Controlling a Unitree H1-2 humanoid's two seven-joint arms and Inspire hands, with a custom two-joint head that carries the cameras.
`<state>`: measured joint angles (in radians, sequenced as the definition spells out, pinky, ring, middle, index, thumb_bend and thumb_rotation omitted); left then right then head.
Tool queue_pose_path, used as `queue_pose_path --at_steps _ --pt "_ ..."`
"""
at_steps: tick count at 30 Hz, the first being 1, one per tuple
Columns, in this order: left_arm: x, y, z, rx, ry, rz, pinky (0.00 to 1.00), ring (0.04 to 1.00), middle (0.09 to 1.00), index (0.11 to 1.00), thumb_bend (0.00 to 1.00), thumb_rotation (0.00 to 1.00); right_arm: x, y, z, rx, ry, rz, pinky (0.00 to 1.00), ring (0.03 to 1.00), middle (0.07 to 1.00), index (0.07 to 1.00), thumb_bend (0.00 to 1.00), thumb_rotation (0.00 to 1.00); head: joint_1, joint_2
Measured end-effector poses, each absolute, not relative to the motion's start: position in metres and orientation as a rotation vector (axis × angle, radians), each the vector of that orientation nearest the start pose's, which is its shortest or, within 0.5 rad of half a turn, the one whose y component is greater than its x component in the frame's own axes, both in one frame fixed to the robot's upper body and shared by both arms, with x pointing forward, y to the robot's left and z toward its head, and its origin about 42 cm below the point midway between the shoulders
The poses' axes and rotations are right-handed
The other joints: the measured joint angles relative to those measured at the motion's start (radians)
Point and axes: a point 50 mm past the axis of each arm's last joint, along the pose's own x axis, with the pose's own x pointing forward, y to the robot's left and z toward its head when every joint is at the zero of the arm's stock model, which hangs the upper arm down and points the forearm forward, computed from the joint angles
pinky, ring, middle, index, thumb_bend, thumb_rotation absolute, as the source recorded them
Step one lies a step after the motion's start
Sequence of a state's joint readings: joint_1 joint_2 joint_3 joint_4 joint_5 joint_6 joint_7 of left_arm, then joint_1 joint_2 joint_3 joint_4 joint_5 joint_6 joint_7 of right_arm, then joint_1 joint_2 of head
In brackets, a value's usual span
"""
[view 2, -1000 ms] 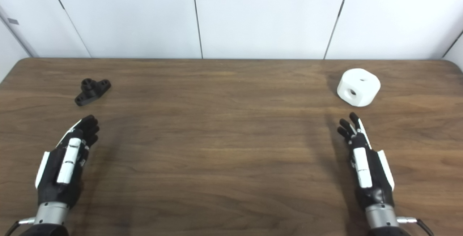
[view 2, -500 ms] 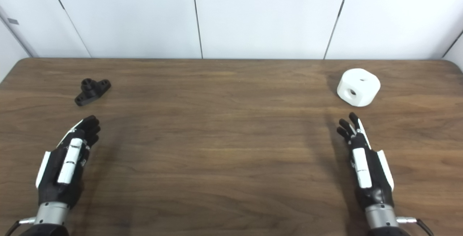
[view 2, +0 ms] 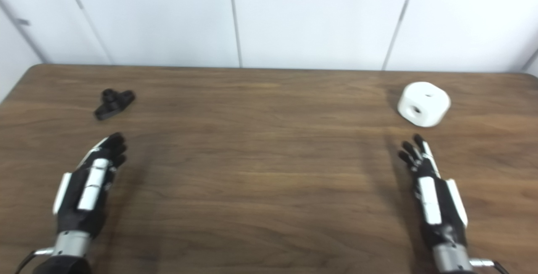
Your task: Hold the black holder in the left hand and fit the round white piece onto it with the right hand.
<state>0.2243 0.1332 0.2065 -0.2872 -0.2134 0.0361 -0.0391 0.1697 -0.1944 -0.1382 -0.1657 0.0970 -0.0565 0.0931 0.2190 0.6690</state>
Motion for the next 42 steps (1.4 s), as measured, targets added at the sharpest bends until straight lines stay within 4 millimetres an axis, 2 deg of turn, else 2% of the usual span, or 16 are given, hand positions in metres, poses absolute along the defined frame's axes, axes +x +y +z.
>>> queue_pose_path --at_steps 5,7,11,13,16,19,22,26,31,37,40,42 --pt "0.205 0.306 0.127 -0.015 -0.081 0.157 0.94 0.909 0.892 0.832 0.46 0.67 0.227 -0.320 0.115 -0.136 -0.079 -0.048 1.00 0.918 0.926 0.975 0.61 1.00 0.051 -0.045" --pt "0.205 0.304 0.122 -0.003 -0.080 0.151 0.94 0.913 0.893 0.835 0.45 0.69 0.229 -0.324 0.114 -0.138 -0.077 -0.054 1.00 0.927 0.926 0.976 0.61 1.00 0.057 -0.051" --pt "0.205 0.300 0.119 0.015 -0.082 0.151 0.92 0.908 0.890 0.819 0.50 0.66 0.231 -0.327 0.114 -0.131 -0.078 -0.057 1.00 0.920 0.928 0.978 0.62 1.00 0.100 -0.094" --pt "0.205 0.299 0.119 0.014 -0.082 0.161 0.92 0.914 0.891 0.810 0.51 0.65 0.232 -0.329 0.113 -0.133 -0.076 -0.052 1.00 0.932 0.932 0.983 0.63 1.00 0.109 -0.100" --pt "0.205 0.299 0.115 0.008 -0.076 0.183 0.92 0.913 0.872 0.791 0.53 0.60 0.233 -0.333 0.113 -0.138 -0.080 -0.040 1.00 0.959 0.946 0.995 0.61 1.00 0.143 -0.132" --pt "0.206 0.297 0.112 0.008 -0.078 0.189 0.92 0.902 0.859 0.798 0.53 0.62 0.235 -0.337 0.113 -0.149 -0.088 -0.027 1.00 0.967 0.949 1.000 0.63 1.00 0.161 -0.152" --pt "0.206 0.293 0.110 0.011 -0.085 0.177 0.96 0.933 0.895 0.834 0.51 0.68 0.238 -0.342 0.113 -0.167 -0.092 -0.037 1.00 0.949 0.920 0.973 0.59 1.00 0.180 -0.177" --pt "0.208 0.287 0.109 0.011 -0.091 0.148 0.97 0.932 0.906 0.851 0.48 0.68 0.239 -0.342 0.114 -0.191 -0.111 -0.037 1.00 0.946 0.916 0.976 0.56 1.00 0.194 -0.210" --pt "0.209 0.285 0.109 0.018 -0.096 0.142 0.97 0.942 0.914 0.858 0.46 0.69 0.244 -0.347 0.113 -0.194 -0.117 -0.039 1.00 0.946 0.930 0.986 0.53 1.00 0.195 -0.226" --pt "0.210 0.284 0.109 0.033 -0.098 0.138 0.98 0.955 0.928 0.871 0.43 0.68 0.246 -0.350 0.114 -0.203 -0.138 -0.032 1.00 0.957 0.932 0.991 0.53 1.00 0.183 -0.224" --pt "0.210 0.283 0.109 0.060 -0.105 0.144 0.96 0.949 0.923 0.863 0.45 0.62 0.247 -0.351 0.114 -0.199 -0.138 -0.034 1.00 0.961 0.928 0.989 0.54 1.00 0.180 -0.218" --pt "0.209 0.283 0.109 0.073 -0.110 0.157 0.94 0.943 0.919 0.858 0.46 0.54 0.247 -0.352 0.114 -0.198 -0.138 -0.036 1.00 0.968 0.928 0.988 0.56 1.00 0.177 -0.220"
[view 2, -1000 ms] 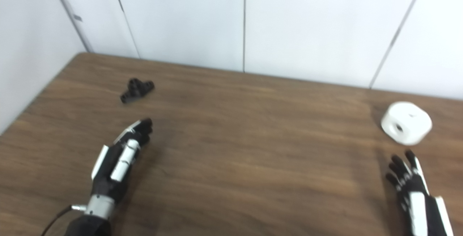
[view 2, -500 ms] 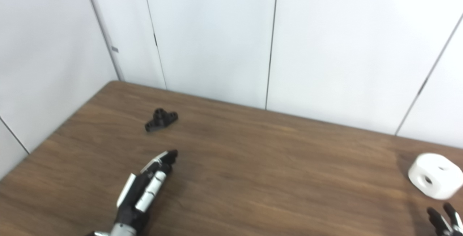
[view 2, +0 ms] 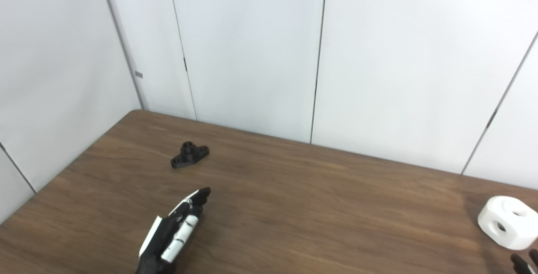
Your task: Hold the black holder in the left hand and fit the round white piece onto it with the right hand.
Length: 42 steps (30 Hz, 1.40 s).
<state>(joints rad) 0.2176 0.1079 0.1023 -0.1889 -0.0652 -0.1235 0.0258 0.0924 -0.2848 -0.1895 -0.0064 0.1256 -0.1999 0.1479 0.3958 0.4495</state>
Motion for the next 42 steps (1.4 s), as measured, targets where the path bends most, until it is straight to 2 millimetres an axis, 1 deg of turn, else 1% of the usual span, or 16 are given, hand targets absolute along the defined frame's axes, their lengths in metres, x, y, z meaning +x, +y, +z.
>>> queue_pose_path --at_steps 3,6,8,11,13,16,17,19,21,25,27,29,33,35,38,42 --pt "0.208 0.284 0.110 0.115 -0.110 0.185 0.88 0.911 0.895 0.846 0.50 0.40 0.248 -0.354 0.114 -0.201 -0.137 -0.040 1.00 0.966 0.921 0.982 0.57 1.00 -0.015 0.002" --pt "0.207 0.285 0.114 0.248 -0.087 0.229 0.84 0.876 0.880 0.851 0.54 0.25 0.250 -0.355 0.114 -0.208 -0.137 -0.045 1.00 0.958 0.913 0.978 0.55 1.00 -0.029 0.003" --pt "0.207 0.288 0.121 0.308 -0.083 0.247 0.82 0.858 0.870 0.851 0.58 0.17 0.250 -0.356 0.114 -0.213 -0.134 -0.048 1.00 0.953 0.914 0.979 0.54 1.00 -0.031 0.000" --pt "0.212 0.297 0.137 0.356 -0.092 0.279 0.80 0.857 0.870 0.841 0.63 0.09 0.251 -0.358 0.114 -0.232 -0.130 -0.052 1.00 0.945 0.907 0.978 0.54 1.00 -0.029 -0.003" --pt "0.223 0.308 0.153 0.373 -0.119 0.311 0.80 0.858 0.868 0.840 0.64 0.07 0.251 -0.358 0.113 -0.238 -0.126 -0.053 1.00 0.937 0.901 0.977 0.54 1.00 -0.031 -0.011" --pt "0.238 0.322 0.172 0.422 -0.144 0.331 0.80 0.855 0.868 0.840 0.67 0.11 0.252 -0.359 0.112 -0.238 -0.127 -0.054 1.00 0.923 0.899 0.974 0.53 1.00 -0.031 -0.012" --pt "0.241 0.325 0.178 0.434 -0.145 0.335 0.83 0.871 0.883 0.845 0.69 0.13 0.253 -0.359 0.112 -0.238 -0.129 -0.054 1.00 0.922 0.897 0.972 0.50 1.00 -0.029 -0.014" --pt "0.248 0.330 0.185 0.447 -0.140 0.334 0.84 0.880 0.893 0.846 0.71 0.14 0.253 -0.359 0.112 -0.237 -0.129 -0.054 1.00 0.922 0.897 0.971 0.49 1.00 -0.031 -0.017" --pt "0.253 0.335 0.191 0.480 -0.133 0.336 0.86 0.892 0.899 0.845 0.74 0.20 0.253 -0.359 0.112 -0.236 -0.131 -0.054 0.97 0.918 0.891 0.968 0.48 1.00 -0.031 -0.018" --pt "0.265 0.349 0.205 0.592 -0.128 0.362 0.83 0.891 0.897 0.843 0.75 0.26 0.254 -0.358 0.113 -0.237 -0.134 -0.053 1.00 0.927 0.885 0.968 0.48 1.00 -0.034 -0.023" --pt "0.273 0.358 0.213 0.641 -0.128 0.383 0.80 0.887 0.901 0.842 0.75 0.25 0.254 -0.358 0.112 -0.241 -0.133 -0.052 1.00 0.929 0.883 0.969 0.49 1.00 -0.037 -0.022" --pt "0.280 0.365 0.217 0.684 -0.121 0.398 0.82 0.900 0.903 0.840 0.76 0.26 0.254 -0.358 0.112 -0.244 -0.134 -0.051 0.98 0.922 0.882 0.970 0.48 1.00 -0.038 -0.020" --pt "0.296 0.375 0.219 0.789 -0.076 0.411 0.87 0.948 0.924 0.842 0.79 0.31 0.254 -0.357 0.114 -0.241 -0.153 -0.050 0.99 0.919 0.878 0.967 0.47 1.00 -0.040 -0.018" --pt "0.306 0.379 0.217 0.848 -0.052 0.414 0.87 0.955 0.924 0.833 0.81 0.29 0.254 -0.357 0.113 -0.244 -0.153 -0.049 0.99 0.919 0.879 0.967 0.46 1.00 -0.044 -0.017" --pt "0.316 0.384 0.211 0.935 -0.033 0.431 0.88 0.957 0.921 0.828 0.84 0.29 0.253 -0.356 0.114 -0.245 -0.154 -0.048 0.95 0.911 0.878 0.967 0.46 1.00 -0.049 -0.012" --pt "0.328 0.384 0.194 1.059 -0.014 0.431 0.96 0.956 0.916 0.825 0.87 0.34 0.253 -0.356 0.114 -0.244 -0.156 -0.047 1.00 0.918 0.867 0.965 0.48 1.00 -0.051 -0.011"
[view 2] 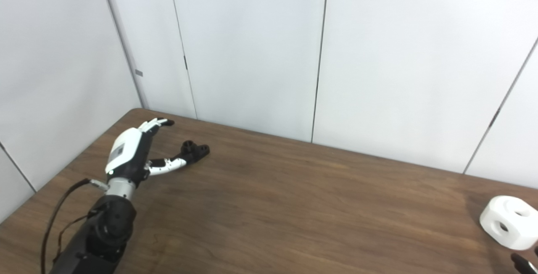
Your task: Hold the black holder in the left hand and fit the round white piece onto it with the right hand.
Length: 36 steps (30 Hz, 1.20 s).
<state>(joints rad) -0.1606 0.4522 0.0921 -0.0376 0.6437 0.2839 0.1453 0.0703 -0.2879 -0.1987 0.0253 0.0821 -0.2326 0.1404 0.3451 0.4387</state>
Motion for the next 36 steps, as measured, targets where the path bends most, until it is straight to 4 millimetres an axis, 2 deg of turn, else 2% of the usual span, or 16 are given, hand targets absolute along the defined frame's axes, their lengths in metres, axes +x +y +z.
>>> queue_pose_path --at_steps 4,9,13,18,21,28,32,36 --pt "0.339 0.388 0.179 1.172 0.020 0.406 0.99 0.963 0.925 0.828 0.90 0.41 0.253 -0.356 0.114 -0.251 -0.153 -0.045 1.00 0.923 0.863 0.963 0.47 1.00 -0.003 0.000" --pt "0.352 0.393 0.177 1.243 0.048 0.397 1.00 0.996 0.948 0.840 0.92 0.47 0.251 -0.355 0.114 -0.257 -0.152 -0.045 0.98 0.889 0.851 0.957 0.46 1.00 -0.017 -0.008" --pt "0.364 0.396 0.171 1.257 0.118 0.389 1.00 0.997 0.946 0.831 0.94 0.49 0.251 -0.354 0.114 -0.267 -0.152 -0.040 0.96 0.882 0.845 0.952 0.45 1.00 -0.026 -0.009" --pt "0.366 0.397 0.155 1.271 0.175 0.359 1.00 0.992 0.941 0.826 0.93 0.52 0.251 -0.352 0.115 -0.266 -0.156 -0.039 0.98 0.879 0.836 0.948 0.44 1.00 -0.031 -0.005" --pt "0.369 0.402 0.148 1.268 0.207 0.360 1.00 0.986 0.939 0.824 0.92 0.50 0.250 -0.353 0.115 -0.265 -0.154 -0.041 1.00 0.890 0.839 0.948 0.46 1.00 -0.032 -0.006" --pt "0.379 0.407 0.150 1.211 0.229 0.375 1.00 0.977 0.934 0.816 0.92 0.51 0.248 -0.351 0.114 -0.268 -0.151 -0.048 0.96 0.863 0.828 0.937 0.47 1.00 -0.046 0.003" --pt "0.386 0.407 0.152 1.184 0.251 0.382 1.00 0.973 0.922 0.793 0.91 0.53 0.248 -0.351 0.115 -0.266 -0.151 -0.054 0.99 0.870 0.828 0.935 0.50 1.00 -0.044 0.006" --pt "0.392 0.406 0.155 1.156 0.288 0.390 0.99 0.965 0.915 0.767 0.89 0.50 0.246 -0.349 0.114 -0.258 -0.139 -0.057 1.00 0.883 0.834 0.935 0.50 1.00 -0.045 0.012"
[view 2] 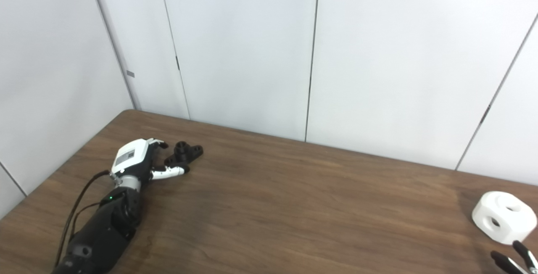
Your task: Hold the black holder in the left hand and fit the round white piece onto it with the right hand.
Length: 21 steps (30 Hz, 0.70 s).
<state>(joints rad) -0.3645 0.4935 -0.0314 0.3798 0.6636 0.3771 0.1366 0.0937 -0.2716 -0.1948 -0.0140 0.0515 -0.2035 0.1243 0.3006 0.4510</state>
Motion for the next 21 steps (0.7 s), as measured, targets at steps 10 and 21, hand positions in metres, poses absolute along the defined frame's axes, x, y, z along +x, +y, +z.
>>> queue_pose_path --at_steps 10,21 --pt "0.401 0.402 0.154 1.059 0.314 0.370 1.00 0.972 0.916 0.762 0.86 0.51 0.243 -0.344 0.114 -0.252 -0.139 -0.052 0.98 0.868 0.832 0.928 0.50 1.00 0.000 0.008" --pt "0.406 0.399 0.157 1.019 0.332 0.365 1.00 0.967 0.915 0.746 0.83 0.40 0.242 -0.343 0.114 -0.273 -0.127 -0.057 0.95 0.854 0.823 0.919 0.52 1.00 -0.002 0.012"
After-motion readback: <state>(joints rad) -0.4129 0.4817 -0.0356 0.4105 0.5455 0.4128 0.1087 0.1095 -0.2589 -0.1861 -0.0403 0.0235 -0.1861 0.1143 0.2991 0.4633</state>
